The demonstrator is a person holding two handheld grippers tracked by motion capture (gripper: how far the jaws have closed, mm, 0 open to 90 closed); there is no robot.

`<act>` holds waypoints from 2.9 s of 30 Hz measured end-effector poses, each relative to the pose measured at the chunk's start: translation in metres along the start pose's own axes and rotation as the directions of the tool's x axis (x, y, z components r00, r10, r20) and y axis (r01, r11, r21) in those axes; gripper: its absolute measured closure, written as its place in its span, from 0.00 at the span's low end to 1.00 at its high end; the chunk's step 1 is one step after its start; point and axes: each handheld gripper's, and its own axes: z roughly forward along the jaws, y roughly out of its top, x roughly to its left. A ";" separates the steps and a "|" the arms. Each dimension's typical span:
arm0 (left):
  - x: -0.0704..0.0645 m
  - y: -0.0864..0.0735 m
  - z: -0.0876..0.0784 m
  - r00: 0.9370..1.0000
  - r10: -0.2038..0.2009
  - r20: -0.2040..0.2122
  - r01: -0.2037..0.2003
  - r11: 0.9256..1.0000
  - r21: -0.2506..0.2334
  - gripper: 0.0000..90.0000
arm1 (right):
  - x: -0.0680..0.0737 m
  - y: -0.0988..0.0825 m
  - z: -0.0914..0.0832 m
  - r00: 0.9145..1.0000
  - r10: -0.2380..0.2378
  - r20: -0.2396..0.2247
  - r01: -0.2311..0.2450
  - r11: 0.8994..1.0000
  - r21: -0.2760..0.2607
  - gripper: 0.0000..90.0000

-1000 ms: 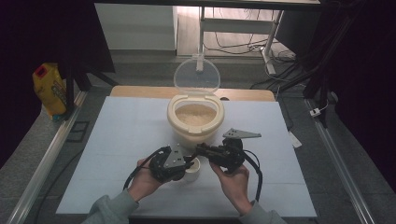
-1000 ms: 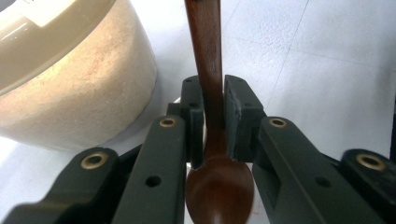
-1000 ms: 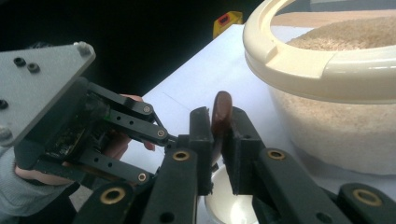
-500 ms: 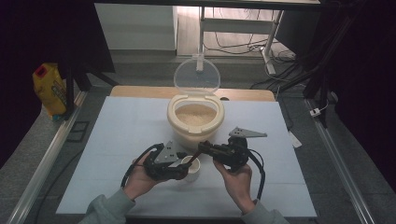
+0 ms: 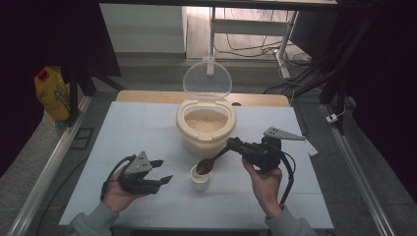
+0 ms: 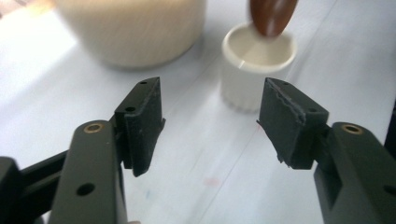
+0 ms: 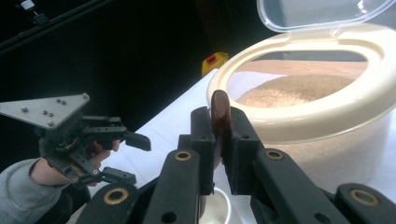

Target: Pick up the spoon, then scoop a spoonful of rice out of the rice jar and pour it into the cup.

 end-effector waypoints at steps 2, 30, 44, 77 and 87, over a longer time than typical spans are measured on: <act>0.006 -0.010 -0.003 1.000 -0.026 -0.012 0.026 1.000 -0.001 0.40 | -0.002 0.001 -0.001 1.000 -0.005 0.005 0.005 1.000 0.001 0.92; 0.027 -0.036 -0.009 0.994 -0.082 -0.076 0.084 0.996 0.019 0.36 | -0.020 0.059 -0.009 1.000 0.002 0.030 0.003 0.986 -0.165 0.92; 0.028 -0.038 -0.006 0.994 -0.069 -0.082 0.073 0.996 0.045 0.36 | -0.049 0.077 0.029 0.990 -0.013 0.141 0.038 0.983 -0.177 0.92; 0.034 -0.053 -0.011 0.986 -0.132 -0.103 0.136 0.990 0.037 0.32 | -0.071 0.069 0.070 0.957 -0.106 0.271 0.122 0.992 -0.042 0.93; 0.034 -0.053 -0.010 0.986 -0.129 -0.103 0.133 0.990 0.041 0.31 | -0.073 0.064 0.080 0.967 -0.068 0.246 0.071 0.997 -0.001 0.93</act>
